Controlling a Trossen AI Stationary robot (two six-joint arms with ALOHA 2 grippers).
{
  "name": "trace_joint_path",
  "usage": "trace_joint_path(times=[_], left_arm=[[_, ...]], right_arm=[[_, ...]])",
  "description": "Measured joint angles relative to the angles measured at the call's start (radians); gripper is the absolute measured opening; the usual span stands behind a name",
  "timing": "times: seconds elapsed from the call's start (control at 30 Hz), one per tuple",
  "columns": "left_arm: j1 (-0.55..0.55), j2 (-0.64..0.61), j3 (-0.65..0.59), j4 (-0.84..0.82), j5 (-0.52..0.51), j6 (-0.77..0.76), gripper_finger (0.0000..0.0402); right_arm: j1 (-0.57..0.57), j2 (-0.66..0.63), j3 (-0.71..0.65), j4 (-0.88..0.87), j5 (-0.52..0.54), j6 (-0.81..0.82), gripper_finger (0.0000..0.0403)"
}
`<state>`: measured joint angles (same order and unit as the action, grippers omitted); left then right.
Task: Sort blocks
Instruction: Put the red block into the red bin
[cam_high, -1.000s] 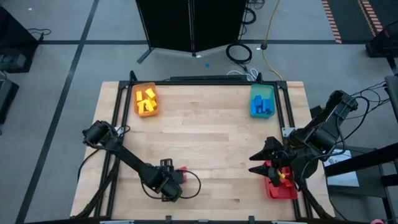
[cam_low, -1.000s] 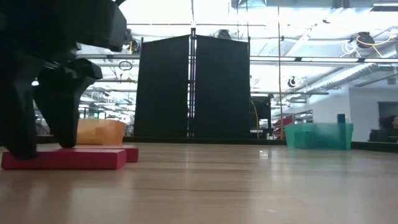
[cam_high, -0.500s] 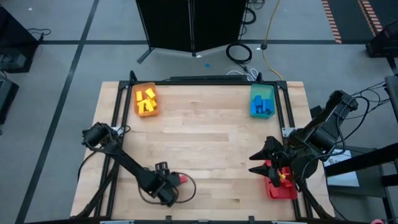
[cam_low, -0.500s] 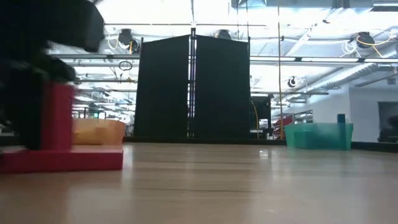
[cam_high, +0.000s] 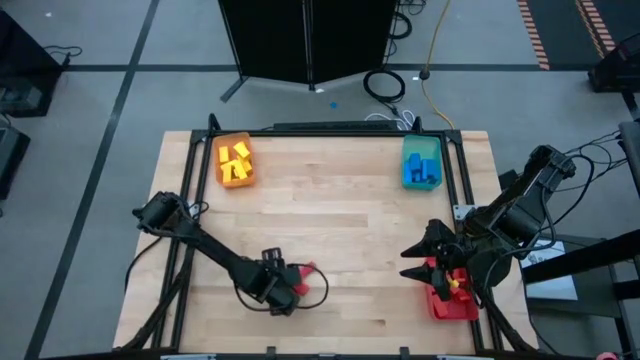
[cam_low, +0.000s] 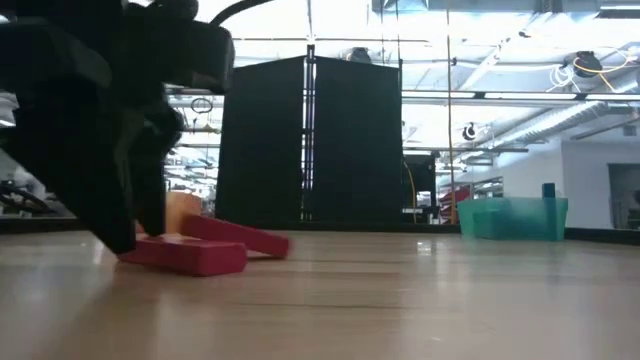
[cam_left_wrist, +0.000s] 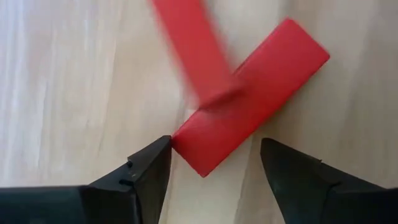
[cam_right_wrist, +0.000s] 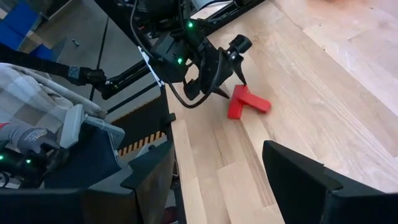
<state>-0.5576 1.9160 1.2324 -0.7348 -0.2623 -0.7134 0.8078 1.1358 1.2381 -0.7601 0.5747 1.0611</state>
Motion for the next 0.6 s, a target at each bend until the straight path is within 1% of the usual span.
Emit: trace_joint_path(times=[0.1,0.23,0.33,0.4,0.6], left_arm=[[0.002,0.000,0.002,0.038,0.008,0.083,0.0244],[0.002,0.000,0.002,0.035,0.011,0.174,0.0245],[0.010,-0.001,0.002,0.038,0.049,0.249,0.0244],[0.012,-0.001,0.002,0.037,0.053,0.310,0.0244],[0.026,-0.001,0.043,-0.020,0.055,0.463,0.0244]], right_arm=[[0.000,0.002,0.000,0.000,0.000,0.000,0.0233],[0.000,0.012,0.000,0.000,0.000,0.000,0.0233],[0.000,0.024,0.000,0.000,0.000,0.000,0.0233],[0.000,0.034,0.000,0.000,-0.001,0.000,0.0233],[0.000,0.061,0.000,0.000,-0.005,0.002,0.0233]])
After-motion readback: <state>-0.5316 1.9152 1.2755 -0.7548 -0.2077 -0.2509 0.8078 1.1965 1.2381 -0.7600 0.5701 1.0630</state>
